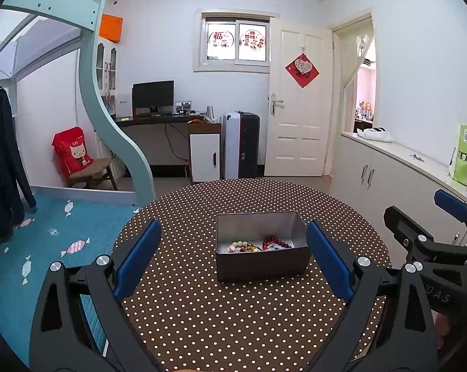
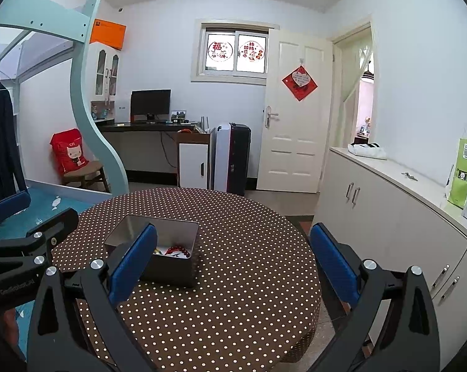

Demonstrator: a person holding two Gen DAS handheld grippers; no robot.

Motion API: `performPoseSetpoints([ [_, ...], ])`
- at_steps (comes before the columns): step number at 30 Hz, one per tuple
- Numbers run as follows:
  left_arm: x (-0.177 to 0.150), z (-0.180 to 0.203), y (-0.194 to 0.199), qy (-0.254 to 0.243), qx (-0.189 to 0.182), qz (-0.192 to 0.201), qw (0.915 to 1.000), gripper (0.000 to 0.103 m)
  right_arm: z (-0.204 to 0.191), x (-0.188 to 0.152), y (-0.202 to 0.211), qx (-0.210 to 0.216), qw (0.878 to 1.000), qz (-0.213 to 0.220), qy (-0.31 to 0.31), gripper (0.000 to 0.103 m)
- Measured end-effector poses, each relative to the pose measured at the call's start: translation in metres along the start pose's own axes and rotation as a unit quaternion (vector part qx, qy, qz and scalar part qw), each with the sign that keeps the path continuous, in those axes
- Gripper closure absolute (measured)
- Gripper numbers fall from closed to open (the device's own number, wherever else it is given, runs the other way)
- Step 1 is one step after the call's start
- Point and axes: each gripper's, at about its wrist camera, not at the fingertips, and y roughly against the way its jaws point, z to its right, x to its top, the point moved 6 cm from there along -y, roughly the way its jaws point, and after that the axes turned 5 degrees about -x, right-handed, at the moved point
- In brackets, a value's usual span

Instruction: Organize jewelry

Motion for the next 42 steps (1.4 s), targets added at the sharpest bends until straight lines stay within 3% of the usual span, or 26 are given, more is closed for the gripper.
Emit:
performPoseSetpoints([
  [42, -0.0061, -0.0056, -0.0029, 0.008, -0.004, -0.018, 0.9998, 0.007, -0.001, -0.0004, -0.0053, -0.003, 1.0, -0.014, -0.01, 0.007],
])
